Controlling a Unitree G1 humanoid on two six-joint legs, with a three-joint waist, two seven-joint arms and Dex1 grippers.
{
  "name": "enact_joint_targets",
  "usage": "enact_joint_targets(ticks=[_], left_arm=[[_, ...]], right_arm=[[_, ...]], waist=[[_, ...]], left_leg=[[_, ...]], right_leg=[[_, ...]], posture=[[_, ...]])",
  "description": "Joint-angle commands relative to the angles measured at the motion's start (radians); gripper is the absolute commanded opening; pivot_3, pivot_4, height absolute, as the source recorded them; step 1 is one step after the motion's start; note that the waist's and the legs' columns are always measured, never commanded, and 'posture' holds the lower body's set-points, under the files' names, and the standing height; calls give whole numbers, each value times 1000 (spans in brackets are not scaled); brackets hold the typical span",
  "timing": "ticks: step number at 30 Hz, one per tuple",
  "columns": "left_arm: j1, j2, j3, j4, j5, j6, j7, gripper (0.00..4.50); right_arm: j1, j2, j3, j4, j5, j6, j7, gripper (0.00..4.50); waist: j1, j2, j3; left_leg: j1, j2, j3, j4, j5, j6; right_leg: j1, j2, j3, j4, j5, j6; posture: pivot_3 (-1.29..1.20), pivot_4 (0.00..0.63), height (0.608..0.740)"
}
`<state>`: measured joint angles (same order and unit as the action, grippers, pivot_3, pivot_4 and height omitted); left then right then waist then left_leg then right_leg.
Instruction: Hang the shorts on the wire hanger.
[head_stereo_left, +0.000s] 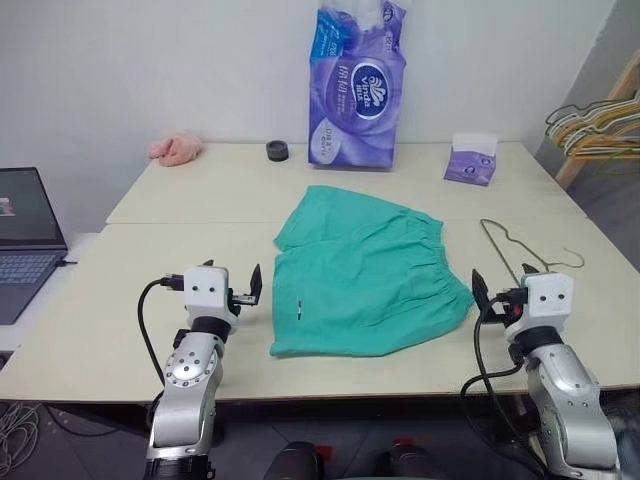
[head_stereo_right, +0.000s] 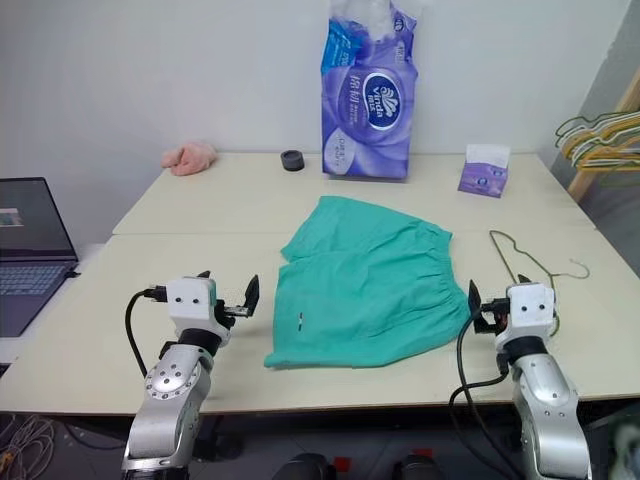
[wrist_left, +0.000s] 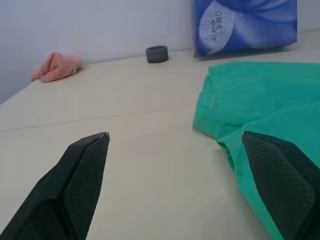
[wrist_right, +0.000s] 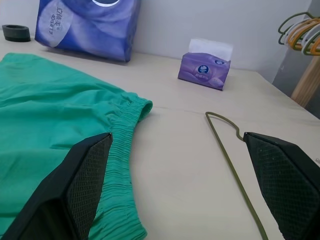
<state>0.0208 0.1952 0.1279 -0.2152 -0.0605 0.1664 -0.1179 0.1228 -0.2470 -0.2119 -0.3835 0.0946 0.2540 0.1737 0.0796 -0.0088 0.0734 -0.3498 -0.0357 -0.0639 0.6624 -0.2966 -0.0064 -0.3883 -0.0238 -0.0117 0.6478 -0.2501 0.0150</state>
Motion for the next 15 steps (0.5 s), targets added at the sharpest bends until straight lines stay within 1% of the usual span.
enact_joint_targets(ticks=[1, 10, 15], left_arm=[[-19, 12, 16, -9, 8, -39, 5, 4478], [-21, 12, 9, -1, 10, -57, 0, 4478], [-15, 17, 18, -4, -16, -63, -25, 4478]], right_arm=[[-15, -7, -15, -19, 10, -19, 0, 4500], [-23, -10, -4, -26, 11, -13, 6, 4500], [-32, -14, -7, -21, 17, -10, 11, 4500]], waist=[[0, 0, 0], [1, -1, -4], [1, -1, -6]], left_leg=[[0, 0, 0, 0, 0, 0], [0, 0, 0, 0, 0, 0], [0, 0, 1, 0, 0, 0]], right_leg=[[0, 0, 0, 0, 0, 0], [0, 0, 0, 0, 0, 0], [0, 0, 1, 1, 0, 0]], posture=[[143, 13, 740], [146, 10, 740], [148, 10, 740]])
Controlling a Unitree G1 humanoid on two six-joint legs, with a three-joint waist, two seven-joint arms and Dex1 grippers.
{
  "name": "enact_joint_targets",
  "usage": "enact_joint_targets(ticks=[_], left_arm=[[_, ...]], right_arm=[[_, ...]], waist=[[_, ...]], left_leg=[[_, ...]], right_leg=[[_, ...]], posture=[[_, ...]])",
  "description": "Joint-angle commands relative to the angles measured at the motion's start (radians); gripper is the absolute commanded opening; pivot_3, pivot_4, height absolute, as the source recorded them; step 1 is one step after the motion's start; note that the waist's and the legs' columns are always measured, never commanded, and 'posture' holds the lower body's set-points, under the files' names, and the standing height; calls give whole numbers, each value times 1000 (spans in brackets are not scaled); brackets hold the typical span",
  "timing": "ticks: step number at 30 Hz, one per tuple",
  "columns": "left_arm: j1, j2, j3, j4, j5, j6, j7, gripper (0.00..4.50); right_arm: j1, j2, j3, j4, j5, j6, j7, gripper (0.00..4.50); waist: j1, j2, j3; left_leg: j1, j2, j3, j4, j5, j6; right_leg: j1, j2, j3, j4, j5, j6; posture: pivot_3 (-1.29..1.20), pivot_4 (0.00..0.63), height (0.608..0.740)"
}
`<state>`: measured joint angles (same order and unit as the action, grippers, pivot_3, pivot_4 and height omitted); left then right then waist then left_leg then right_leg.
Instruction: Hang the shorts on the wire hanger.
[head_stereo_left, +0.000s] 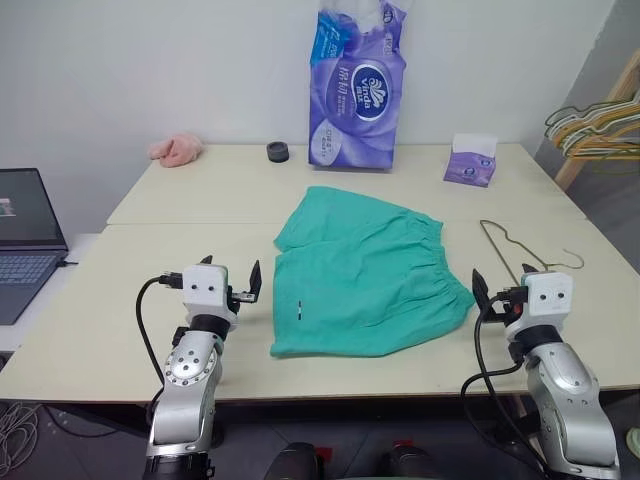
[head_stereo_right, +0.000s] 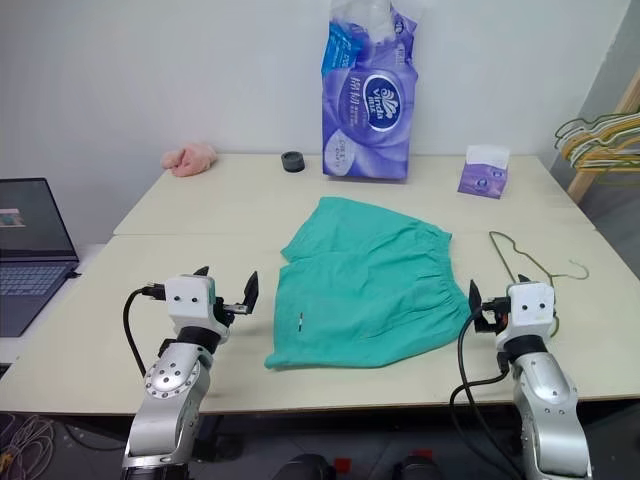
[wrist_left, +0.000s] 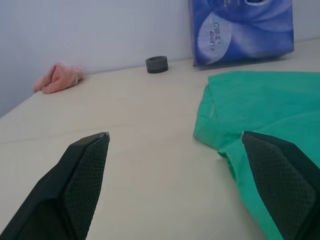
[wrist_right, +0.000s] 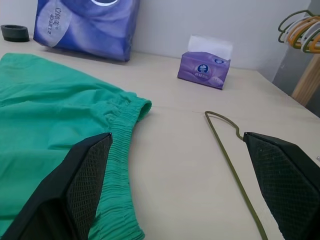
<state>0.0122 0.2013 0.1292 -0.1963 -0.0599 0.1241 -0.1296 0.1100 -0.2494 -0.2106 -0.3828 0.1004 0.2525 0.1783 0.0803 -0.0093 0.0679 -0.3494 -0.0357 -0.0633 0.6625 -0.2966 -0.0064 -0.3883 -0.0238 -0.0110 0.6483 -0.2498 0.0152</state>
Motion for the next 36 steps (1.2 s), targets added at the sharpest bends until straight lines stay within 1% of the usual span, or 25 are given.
enact_joint_targets(ticks=[1, 11, 15, 20, 22, 23, 24, 26, 28, 30, 33, 36], left_arm=[[-6, 12, 19, -24, -20, -17, -16, 4478], [-6, 32, 16, -34, -63, -2, -74, 4478], [8, 45, 0, -52, -105, -30, -150, 4478], [55, 168, -142, -38, -100, 14, -374, 4478], [50, 192, -164, -42, -134, 37, -430, 4478], [44, 215, -181, -52, -167, 53, -494, 4478], [37, 249, -200, -58, -185, 58, -564, 4478], [28, 361, -256, -49, -162, 22, -717, 4478], [7, 430, -285, -12, -120, -34, -778, 4478], [-27, 459, -295, 26, -116, -49, -813, 4478], [-87, 492, -322, 72, -114, -47, -897, 4478], [-135, 500, -353, 130, -65, -87, -922, 4478]], right_arm=[[-21, -13, -9, -20, 12, -9, 7, 4500], [-27, -16, -13, -7, 18, -26, 26, 4500], [-26, -20, -8, -4, 34, -34, 52, 4500], [-18, -57, 11, -32, 79, -7, 137, 4500], [-17, -79, 12, -48, 81, -7, 156, 4500], [-10, -105, 19, -67, 93, 14, 188, 4500], [0, -136, 27, -86, 97, 18, 224, 4500], [32, -211, 49, -128, 106, 26, 306, 4500], [59, -264, 59, -157, 123, 40, 360, 4500], [84, -303, 60, -184, 152, 63, 403, 4500], [130, -361, 66, -227, 184, 88, 468, 4500], [168, -393, 86, -241, 178, 78, 504, 4500]], waist=[[0, 0, -1], [0, 0, -4], [0, 0, -4], [-7, 1, -5], [-8, 1, -4], [-8, 2, -4], [-10, 2, -4], [-17, 2, -4], [-28, 3, -4], [-33, 3, -4], [-44, 3, -3], [-58, 2, -3]], left_leg=[[0, 0, 0, 0, 0, 0], [0, 0, 0, 0, 0, 0], [1, 0, 0, 0, 0, 0], [1, 0, 2, 0, 0, 0], [2, 0, 3, 0, 0, 0], [2, 1, 3, 0, 0, 0], [2, 1, 3, 0, 0, 0], [2, 1, 3, 0, 0, 0], [2, 3, 4, 0, 0, 0], [2, 4, 4, -1, 0, 0], [3, 5, 5, 0, 0, 0], [3, 5, 6, 0, 0, 0]], right_leg=[[0, 0, 0, 0, 0, 0], [0, 0, 0, 0, 0, 0], [0, 0, 0, 0, 0, 0], [0, 1, 1, 0, 0, -1], [0, 1, 2, 1, -1, -2], [0, 1, 2, 1, -1, -2], [0, 1, 2, 1, -1, -2], [0, 1, 2, 1, -1, -3], [1, 3, 1, 0, -2, -4], [1, 3, 1, 0, -4, -8], [1, 4, 2, 1, -4, -8], [1, 4, 2, 0, -4, -7]], posture=[[148, 10, 740], [141, 7, 740], [134, 8, 740], [97, 12, 740], [81, 15, 740], [63, 19, 740], [53, 21, 740], [39, 22, 740], [32, 25, 740], [13, 28, 740], [-4, 30, 740], [-20, 31, 740]])
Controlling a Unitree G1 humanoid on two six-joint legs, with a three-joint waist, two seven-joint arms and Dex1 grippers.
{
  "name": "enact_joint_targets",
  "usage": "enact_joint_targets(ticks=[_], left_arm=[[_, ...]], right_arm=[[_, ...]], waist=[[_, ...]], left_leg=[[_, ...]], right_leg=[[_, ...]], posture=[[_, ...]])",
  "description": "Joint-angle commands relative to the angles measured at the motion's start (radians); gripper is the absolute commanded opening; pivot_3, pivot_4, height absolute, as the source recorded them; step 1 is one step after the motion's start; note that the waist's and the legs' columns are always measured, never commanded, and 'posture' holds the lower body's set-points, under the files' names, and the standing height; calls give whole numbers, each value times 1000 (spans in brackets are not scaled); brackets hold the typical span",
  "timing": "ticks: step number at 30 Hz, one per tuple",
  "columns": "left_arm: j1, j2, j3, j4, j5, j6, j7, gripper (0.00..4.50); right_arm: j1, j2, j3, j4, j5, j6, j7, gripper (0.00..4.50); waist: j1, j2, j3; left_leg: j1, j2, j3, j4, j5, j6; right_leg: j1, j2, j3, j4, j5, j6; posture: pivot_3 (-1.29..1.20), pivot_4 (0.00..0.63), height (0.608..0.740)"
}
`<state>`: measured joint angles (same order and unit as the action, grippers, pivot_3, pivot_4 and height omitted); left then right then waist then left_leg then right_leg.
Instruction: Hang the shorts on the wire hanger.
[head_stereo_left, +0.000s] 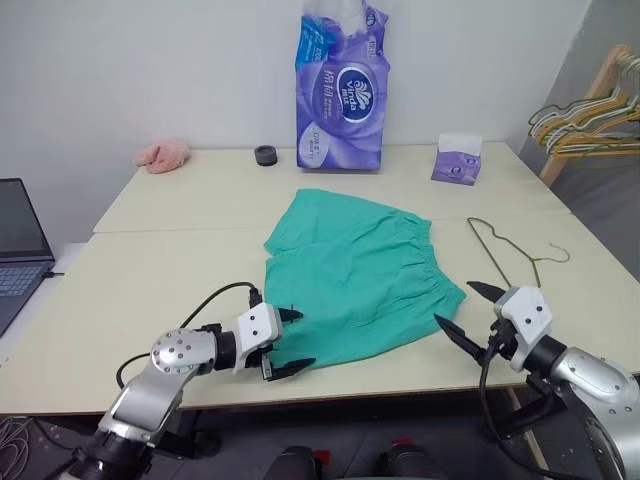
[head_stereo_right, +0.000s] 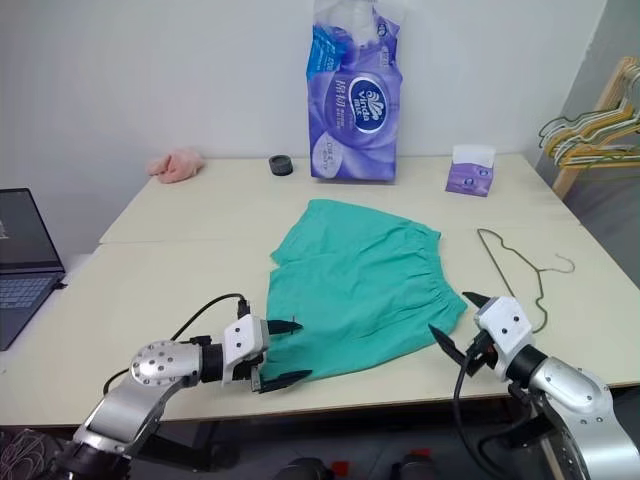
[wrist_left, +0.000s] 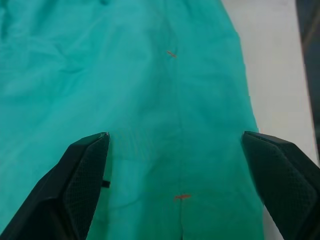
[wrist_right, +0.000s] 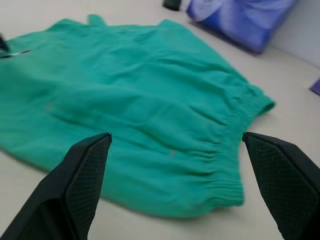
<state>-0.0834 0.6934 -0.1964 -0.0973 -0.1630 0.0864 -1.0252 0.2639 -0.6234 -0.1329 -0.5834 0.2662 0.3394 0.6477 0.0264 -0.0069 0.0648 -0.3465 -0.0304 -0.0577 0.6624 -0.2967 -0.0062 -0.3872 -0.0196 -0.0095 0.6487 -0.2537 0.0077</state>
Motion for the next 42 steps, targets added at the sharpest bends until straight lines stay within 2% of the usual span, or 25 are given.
enact_joint_targets(ticks=[1, 4, 8, 14, 18, 20, 22, 25, 30, 38, 42], left_arm=[[-49, 7, -37, 46, 53, -63, -31, 4478], [-62, -3, -60, 65, 71, -93, -47, 4478], [-50, -7, -53, 9, -8, 1, -98, 4478], [-73, -16, 54, 3, -113, 119, -71, 4478], [-39, 30, 77, -64, -165, 191, -117, 4478], [-10, 93, 81, -116, -191, 228, -173, 4478], [22, 162, 67, -159, -187, 229, -233, 4478], [36, 192, 46, -165, -145, 185, -241, 4478], [-8, 105, 10, -50, -1, 58, -110, 4478], [-37, 24, -24, 55, 88, -44, -43, 4478], [-38, 13, -21, 85, 97, -73, -40, 3597]], right_arm=[[23, -23, 12, -44, 14, -9, 41, 4500], [61, -30, 22, -52, 1, -35, 58, 4500], [113, -31, 16, -38, -10, -71, 72, 4500], [144, -33, 32, -14, -28, -123, 90, 4500], [145, -31, 40, -16, -29, -129, 88, 4500], [143, -36, 42, -14, -28, -127, 94, 4500], [133, -40, 45, -13, -26, -120, 99, 4500], [118, -44, 50, -17, -21, -108, 103, 4500], [89, -52, 64, -33, -15, -83, 109, 4500], [55, -80, 85, -73, -39, -63, 104, 4500], [39, -101, 103, -76, -82, -77, 99, 4500]], waist=[[-5, -1, 0], [-13, -1, 1], [-24, -1, 2], [-29, -3, 3], [-31, -3, 3], [-31, -3, 3], [-31, -4, 5], [-28, -2, 6], [-16, -4, 6], [-19, -5, 6], [-19, -5, 6]], left_leg=[[0, 0, 0, 0, 0, 0], [0, 0, 1, 0, 0, 0], [0, 1, 1, 0, 0, 0], [0, 2, 1, 0, 0, 0], [0, 2, 1, 0, 0, 0], [0, 2, 1, 0, -1, 0], [0, 3, 1, 0, -1, 0], [0, 3, 1, 0, -1, 0], [1, 3, 2, 1, -1, 0], [0, 3, 2, 0, -1, -1], [0, 3, 2, 0, -1, -1]], right_leg=[[0, 0, 0, 0, 0, 0], [-1, 0, 1, -1, 3, 5], [-1, 0, 1, -1, 3, 6], [-1, 1, 0, -1, 3, 5], [-1, 1, 1, -1, 3, 6], [-1, 1, 1, -1, 3, 5], [-1, 1, 1, -1, 3, 5], [-1, 2, 1, -1, 2, 3], [0, 1, 1, -1, 1, 1], [-1, 1, 2, -1, 3, 6], [-1, 1, 1, -1, 3, 6]], posture=[[-20, 31, 740], [-40, 34, 740], [-49, 35, 740], [-50, 32, 740], [-47, 32, 740], [-37, 32, 740], [-29, 31, 740], [-25, 31, 740], [-20, 30, 740], [-28, 31, 740], [-30, 31, 740]])
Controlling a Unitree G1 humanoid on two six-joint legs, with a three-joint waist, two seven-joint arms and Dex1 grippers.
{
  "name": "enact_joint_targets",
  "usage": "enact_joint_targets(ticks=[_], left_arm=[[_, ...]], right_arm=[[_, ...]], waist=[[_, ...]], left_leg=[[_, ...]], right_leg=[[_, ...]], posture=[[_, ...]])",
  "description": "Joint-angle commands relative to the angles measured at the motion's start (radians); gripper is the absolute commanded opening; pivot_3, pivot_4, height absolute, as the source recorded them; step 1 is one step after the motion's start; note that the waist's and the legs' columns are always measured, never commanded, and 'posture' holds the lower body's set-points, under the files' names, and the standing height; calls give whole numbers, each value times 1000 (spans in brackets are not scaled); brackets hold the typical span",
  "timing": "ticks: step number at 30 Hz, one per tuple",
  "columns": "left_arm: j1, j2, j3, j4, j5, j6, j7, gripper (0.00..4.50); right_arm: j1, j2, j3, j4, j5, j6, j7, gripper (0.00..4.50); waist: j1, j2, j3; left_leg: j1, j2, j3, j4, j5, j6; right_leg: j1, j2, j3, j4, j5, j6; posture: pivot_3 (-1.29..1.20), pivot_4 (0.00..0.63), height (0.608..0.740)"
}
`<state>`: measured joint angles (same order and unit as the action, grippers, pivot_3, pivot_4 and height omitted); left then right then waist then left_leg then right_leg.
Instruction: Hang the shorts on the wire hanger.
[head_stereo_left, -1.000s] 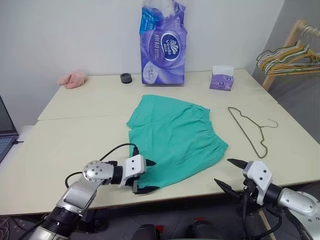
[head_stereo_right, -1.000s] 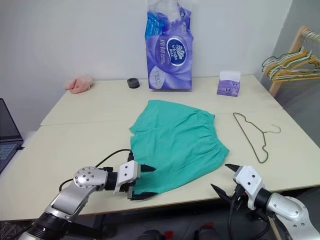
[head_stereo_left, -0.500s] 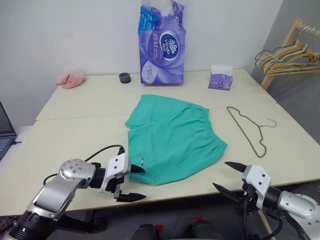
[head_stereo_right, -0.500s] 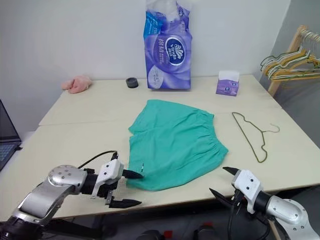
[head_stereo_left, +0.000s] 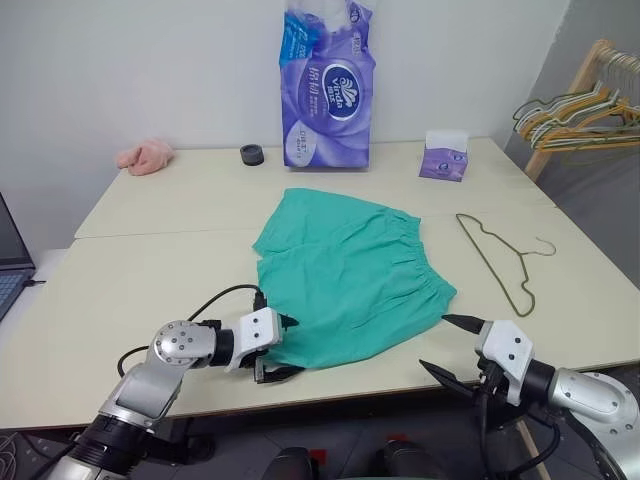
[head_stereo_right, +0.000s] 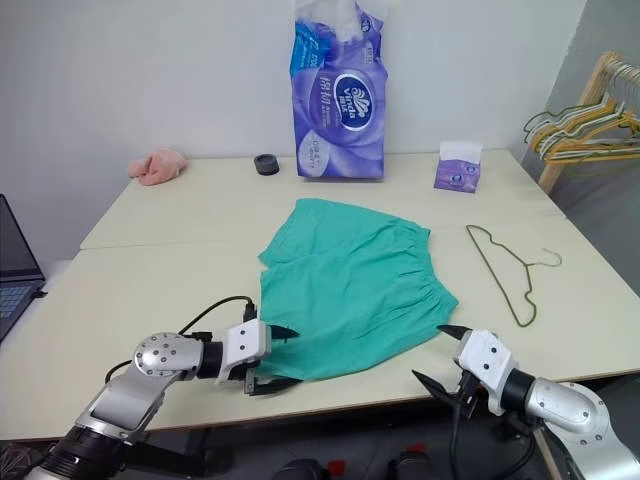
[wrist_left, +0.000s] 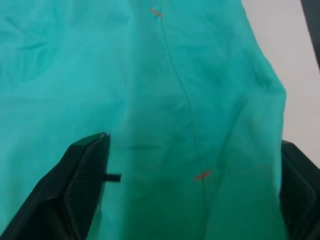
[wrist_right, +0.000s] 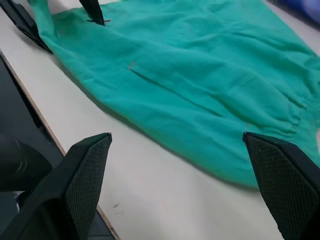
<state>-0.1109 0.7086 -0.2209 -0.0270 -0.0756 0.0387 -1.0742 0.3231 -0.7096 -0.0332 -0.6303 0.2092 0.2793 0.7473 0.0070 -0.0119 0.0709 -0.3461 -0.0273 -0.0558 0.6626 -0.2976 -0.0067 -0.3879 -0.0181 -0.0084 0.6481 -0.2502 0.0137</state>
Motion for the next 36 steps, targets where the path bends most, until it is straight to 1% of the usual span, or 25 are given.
enact_joint_targets(ticks=[1, 7, 10, 12, 16, 21, 24, 25, 26, 28, 29, 30, 31, 33, 34, 35, 36], left_arm=[[-10, -4, 7, 22, 9, -34, 12, 3287], [-36, -20, 47, 56, -23, -49, 36, 1439], [-55, -27, 79, 82, -26, -71, 64, 512], [-60, -31, 96, 83, -36, -70, 73, 25], [-60, -34, 123, 70, -63, -50, 78, 25], [-63, -35, 143, 62, -78, -41, 80, 25], [-60, -30, 145, 57, -87, -34, 78, 0], [-58, -26, 145, 57, -88, -34, 75, 0], [-53, -21, 144, 54, -91, -31, 69, 0], [-43, -10, 140, 46, -97, -22, 51, 0], [-41, -7, 139, 43, -99, -20, 46, 0], [-35, 0, 136, 38, -100, -19, 35, 0], [-28, 9, 133, 31, -100, -18, 23, 0], [12, 52, 118, -15, -125, 25, -44, 0], [28, 67, 114, -34, -135, 41, -67, 0], [56, 93, 104, -65, -145, 56, -103, 0], [85, 120, 94, -99, -156, 72, -136, 0]], right_arm=[[-28, -16, 7, -25, -35, -20, -5, 4500], [-129, -78, 97, 96, -223, -124, -10, 4500], [-250, -115, 164, 230, -355, -200, -17, 4500], [-324, -126, 197, 310, -424, -241, -27, 4500], [-448, -130, 261, 474, -549, -339, -61, 4500], [-611, -92, 371, 685, -665, -464, -76, 4500], [-674, -68, 396, 773, -691, -512, -81, 3827], [-688, -61, 397, 792, -690, -521, -80, 3480], [-702, -59, 400, 805, -687, -536, -71, 3252], [-721, -57, 396, 822, -667, -553, -52, 2649], [-726, -57, 395, 828, -662, -559, -47, 2214], [-727, -65, 397, 826, -658, -571, -30, 1939], [-725, -73, 397, 821, -649, -577, -10, 1580], [-702, -115, 397, 779, -612, -576, 85, 895], [-693, -127, 395, 764, -599, -572, 117, 464], [-680, -145, 389, 740, -579, -564, 152, 152], [-669, -162, 383, 714, -560, -552, 184, 28]], waist=[[0, 0, 0], [-6, 0, 0], [-8, 0, 0], [-9, 0, 0], [-8, -1, 0], [-9, -1, 0], [-8, -2, -1], [-8, -2, -1], [-8, -2, -1], [-8, -2, -1], [-8, -2, -1], [-8, -2, -1], [-8, -2, -1], [-9, -1, 0], [-9, -1, 0], [-9, -1, 0], [-9, -1, -1]], left_leg=[[0, 0, 0, 0, 0, 0], [0, 0, 1, 1, 0, 0], [0, 0, 1, 1, 0, 0], [0, 0, 2, 1, 0, 0], [0, 0, 2, 0, 0, 0], [0, 0, 2, 0, 0, 0], [1, 0, 2, 0, 0, 0], [1, 0, 2, 1, 0, 0], [1, 0, 2, 1, 0, 0], [1, 0, 3, 1, 0, 0], [1, 0, 3, 1, 0, 0], [1, 0, 2, 1, 0, 0], [1, 0, 2, 0, 0, 0], [1, 0, 2, 0, 0, 0], [1, 0, 2, 0, 0, 0], [0, 0, 2, 0, 0, 0], [0, 0, 2, 0, 0, 0]], right_leg=[[0, 0, 0, 0, 0, 0], [0, 0, 0, 0, 0, 0], [0, 0, 0, 0, 1, 1], [0, 0, 1, 0, 1, 1], [-1, 0, 1, 0, 1, 0], [0, 0, 1, 0, 3, -3], [0, 0, 1, 1, 3, -4], [0, 0, 1, 1, 3, -4], [0, 0, 1, 1, 4, -4], [0, 0, 1, 1, 4, -5], [0, 0, 1, 1, 5, -6], [0, 0, 1, 1, 5, -7], [0, 0, 1, 1, 5, -7], [-1, 0, 1, 1, 5, -8], [-1, 0, 1, 1, 5, -8], [-1, 0, 1, 1, 5, -8], [-1, 0, 1, 1, 4, -8]], posture=[[-31, 32, 740], [-38, 31, 740], [-34, 28, 740], [-28, 26, 740], [-13, 25, 740], [1, 24, 740], [7, 25, 740], [7, 25, 740], [7, 27, 740], [7, 27, 740], [7, 27, 740], [7, 31, 740], [5, 32, 740], [0, 30, 740], [-2, 29, 740], [-4, 28, 740], [-4, 28, 740]])
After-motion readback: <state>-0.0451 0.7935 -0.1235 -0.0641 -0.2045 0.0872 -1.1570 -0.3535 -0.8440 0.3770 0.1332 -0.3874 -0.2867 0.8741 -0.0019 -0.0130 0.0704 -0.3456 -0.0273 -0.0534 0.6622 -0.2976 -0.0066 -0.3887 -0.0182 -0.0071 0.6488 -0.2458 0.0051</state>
